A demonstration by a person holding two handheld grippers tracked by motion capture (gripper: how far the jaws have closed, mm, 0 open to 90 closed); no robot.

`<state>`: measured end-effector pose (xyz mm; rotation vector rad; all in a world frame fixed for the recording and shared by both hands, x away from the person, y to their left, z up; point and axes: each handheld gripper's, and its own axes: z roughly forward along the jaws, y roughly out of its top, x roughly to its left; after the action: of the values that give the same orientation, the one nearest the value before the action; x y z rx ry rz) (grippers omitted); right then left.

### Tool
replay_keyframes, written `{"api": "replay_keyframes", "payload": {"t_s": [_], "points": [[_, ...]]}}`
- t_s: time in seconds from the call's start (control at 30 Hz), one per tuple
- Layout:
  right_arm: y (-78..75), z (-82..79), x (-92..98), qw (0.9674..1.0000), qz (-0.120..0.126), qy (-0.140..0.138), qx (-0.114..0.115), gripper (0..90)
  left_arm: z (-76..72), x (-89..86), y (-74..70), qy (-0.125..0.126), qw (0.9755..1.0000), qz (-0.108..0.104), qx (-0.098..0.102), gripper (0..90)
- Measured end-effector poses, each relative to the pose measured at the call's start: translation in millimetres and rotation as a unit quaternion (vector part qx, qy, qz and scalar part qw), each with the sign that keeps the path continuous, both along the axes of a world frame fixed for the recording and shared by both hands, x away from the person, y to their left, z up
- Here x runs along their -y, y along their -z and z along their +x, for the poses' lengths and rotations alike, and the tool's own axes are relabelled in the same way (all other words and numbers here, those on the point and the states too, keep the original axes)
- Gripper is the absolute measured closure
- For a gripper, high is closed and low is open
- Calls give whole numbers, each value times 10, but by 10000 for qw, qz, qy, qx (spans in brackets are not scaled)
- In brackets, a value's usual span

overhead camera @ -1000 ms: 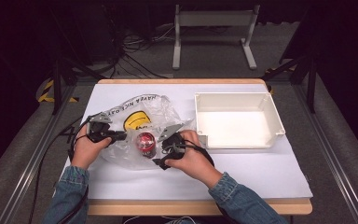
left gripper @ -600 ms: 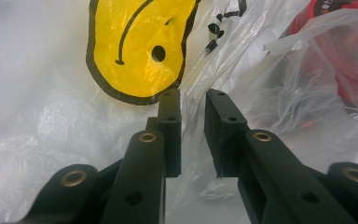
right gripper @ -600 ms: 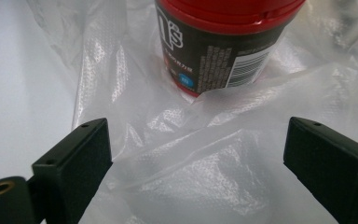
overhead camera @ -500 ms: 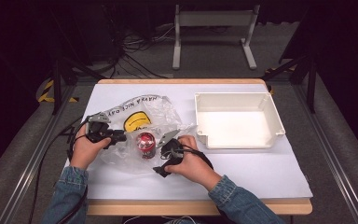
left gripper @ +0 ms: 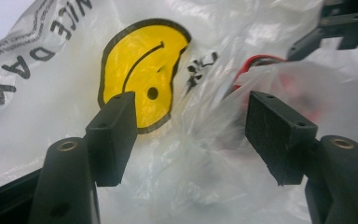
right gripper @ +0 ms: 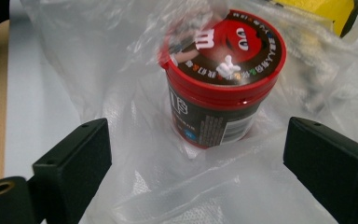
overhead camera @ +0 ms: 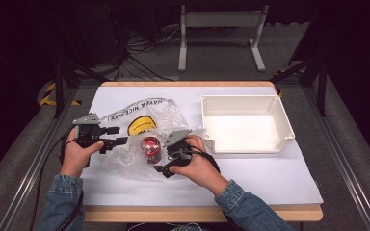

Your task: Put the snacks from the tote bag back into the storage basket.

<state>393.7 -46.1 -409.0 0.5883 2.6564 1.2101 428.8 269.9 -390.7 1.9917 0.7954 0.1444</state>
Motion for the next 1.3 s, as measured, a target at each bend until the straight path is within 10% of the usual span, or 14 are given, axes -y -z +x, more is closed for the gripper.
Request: {"api": "replay_keyframes", "payload": {"t_s": [0.4,0.9,1.0,1.2,1.3], "points": [[-35,50,-35,9997,254,43,-5,81,-283,288,-377,619,9974,-25,377,339],[31,161,-122,9994,310,138,-76,76,-308,773,-218,1069,9926,540,204,349],[32,168,-130,9994,302,128,-67,76,-282,796,-164,1093,9916,671,162,417],[24,165,-138,9995,301,95,-76,75,-306,742,-185,1185,9891,848,202,852],[18,163,-137,9995,292,84,-81,74,-334,687,-222,1245,9869,1012,168,883]]}}
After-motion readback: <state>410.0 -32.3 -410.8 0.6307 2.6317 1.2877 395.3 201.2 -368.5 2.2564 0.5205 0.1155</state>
